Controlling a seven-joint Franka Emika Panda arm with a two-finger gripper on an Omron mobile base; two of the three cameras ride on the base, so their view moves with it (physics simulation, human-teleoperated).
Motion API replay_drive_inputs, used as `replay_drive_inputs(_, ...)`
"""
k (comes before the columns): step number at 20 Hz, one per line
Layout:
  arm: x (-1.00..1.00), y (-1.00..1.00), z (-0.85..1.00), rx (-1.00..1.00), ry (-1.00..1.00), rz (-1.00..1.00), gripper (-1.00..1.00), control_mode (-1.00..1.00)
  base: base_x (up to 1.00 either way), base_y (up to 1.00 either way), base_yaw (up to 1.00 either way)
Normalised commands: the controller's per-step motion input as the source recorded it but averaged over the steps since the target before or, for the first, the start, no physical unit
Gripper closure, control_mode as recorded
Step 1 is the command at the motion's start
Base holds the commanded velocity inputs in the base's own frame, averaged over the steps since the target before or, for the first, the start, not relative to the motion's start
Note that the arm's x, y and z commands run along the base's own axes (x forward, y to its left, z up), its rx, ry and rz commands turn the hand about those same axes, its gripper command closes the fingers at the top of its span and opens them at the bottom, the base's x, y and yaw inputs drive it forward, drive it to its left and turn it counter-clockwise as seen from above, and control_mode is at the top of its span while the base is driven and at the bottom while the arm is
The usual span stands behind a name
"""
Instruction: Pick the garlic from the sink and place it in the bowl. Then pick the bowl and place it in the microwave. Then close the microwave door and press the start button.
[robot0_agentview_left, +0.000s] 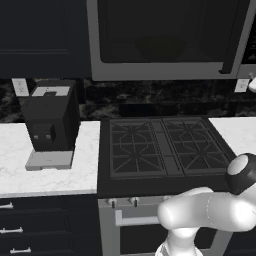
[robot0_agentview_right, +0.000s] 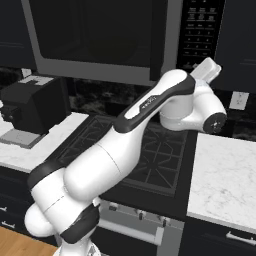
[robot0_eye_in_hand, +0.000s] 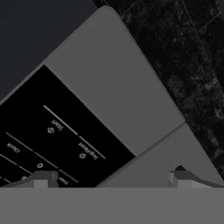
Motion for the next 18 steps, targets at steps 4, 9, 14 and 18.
replay_drive_inputs(4, 0.38, -0.07, -0.15, 0.02, 0.01, 0.03, -1.0, -1.0, 0.0, 0.0, 0.0)
replay_drive_inputs(9, 0.33, -0.15, -0.05, 0.03, 0.01, 0.02, -1.0, -1.0, 0.0, 0.0, 0.0)
replay_drive_inputs(14, 0.26, -0.3, -0.01, 0.04, 0.0, 0.03, -1.0, -1.0, 0.0, 0.0, 0.0)
replay_drive_inputs(18, 0.26, -0.17, -0.17, 0.02, 0.0, 0.05, -1.0, -1.0, 0.0, 0.0, 0.0)
